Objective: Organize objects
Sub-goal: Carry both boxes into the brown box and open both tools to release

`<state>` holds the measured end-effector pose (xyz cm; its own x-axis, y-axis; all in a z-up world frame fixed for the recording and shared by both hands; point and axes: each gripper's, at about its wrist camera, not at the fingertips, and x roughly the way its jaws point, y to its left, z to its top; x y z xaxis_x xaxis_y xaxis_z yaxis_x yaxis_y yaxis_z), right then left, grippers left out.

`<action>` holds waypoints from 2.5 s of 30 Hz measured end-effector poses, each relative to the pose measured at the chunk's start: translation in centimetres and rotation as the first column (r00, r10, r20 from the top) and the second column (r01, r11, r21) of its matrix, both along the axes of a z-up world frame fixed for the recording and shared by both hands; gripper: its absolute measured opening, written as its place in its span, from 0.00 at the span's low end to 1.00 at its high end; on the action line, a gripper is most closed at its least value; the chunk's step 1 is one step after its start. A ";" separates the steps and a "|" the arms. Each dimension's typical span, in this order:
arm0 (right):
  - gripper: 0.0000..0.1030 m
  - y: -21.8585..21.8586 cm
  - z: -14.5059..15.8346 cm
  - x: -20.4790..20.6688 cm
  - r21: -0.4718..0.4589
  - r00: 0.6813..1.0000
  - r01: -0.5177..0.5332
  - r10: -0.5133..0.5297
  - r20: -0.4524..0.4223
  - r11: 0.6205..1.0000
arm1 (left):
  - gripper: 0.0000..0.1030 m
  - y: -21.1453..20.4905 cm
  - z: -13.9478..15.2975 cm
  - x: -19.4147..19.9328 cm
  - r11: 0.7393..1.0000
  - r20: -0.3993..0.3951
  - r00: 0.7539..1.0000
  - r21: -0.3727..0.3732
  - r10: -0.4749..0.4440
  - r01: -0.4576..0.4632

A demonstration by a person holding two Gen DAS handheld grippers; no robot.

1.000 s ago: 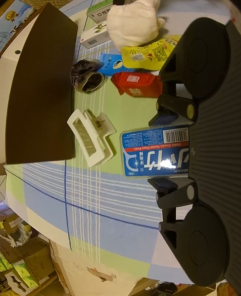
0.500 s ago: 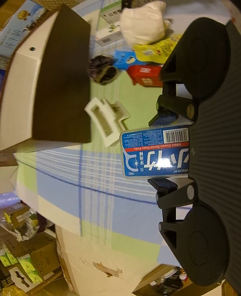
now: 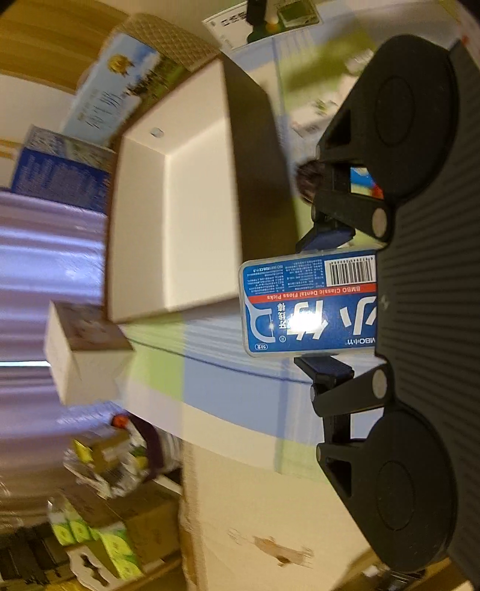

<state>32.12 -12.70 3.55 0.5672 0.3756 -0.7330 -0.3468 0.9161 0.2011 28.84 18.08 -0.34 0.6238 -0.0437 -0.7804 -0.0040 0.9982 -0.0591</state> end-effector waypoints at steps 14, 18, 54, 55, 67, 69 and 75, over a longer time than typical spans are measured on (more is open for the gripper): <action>0.26 7.6 2.6 9.1 0.105 0.990 -0.119 0.111 0.083 0.987 | 0.52 -5.4 2.3 10.9 0.999 0.071 0.997 -0.040 -0.026 0.029; 0.26 9.2 0.4 11.0 0.078 0.991 -0.130 0.126 0.046 0.989 | 0.52 -6.1 0.5 13.6 1.000 0.036 0.999 -0.027 -0.011 0.012; 0.28 5.7 -4.4 11.5 0.166 0.994 -0.035 0.052 -0.100 0.985 | 0.77 -7.4 -3.6 14.3 0.999 -0.090 0.996 -0.032 -0.017 0.014; 0.28 5.5 -4.2 10.9 0.168 0.994 -0.035 0.051 -0.094 0.985 | 0.78 -7.2 -3.3 13.7 0.999 -0.081 0.997 -0.030 -0.014 0.012; 0.28 3.1 -1.7 5.8 0.186 0.999 -0.034 0.039 -0.022 0.982 | 0.84 -5.7 0.1 7.9 0.999 -0.027 0.999 -0.041 0.027 -0.028; 0.28 2.6 -1.3 5.1 0.199 0.999 -0.031 0.035 -0.020 0.980 | 0.84 -5.7 0.6 6.8 0.999 -0.016 0.999 -0.040 0.034 -0.034; 0.29 1.1 -0.7 2.6 0.197 0.999 -0.033 0.035 -0.008 0.980 | 0.89 -6.3 1.5 3.6 0.999 0.008 0.999 -0.013 0.044 -0.044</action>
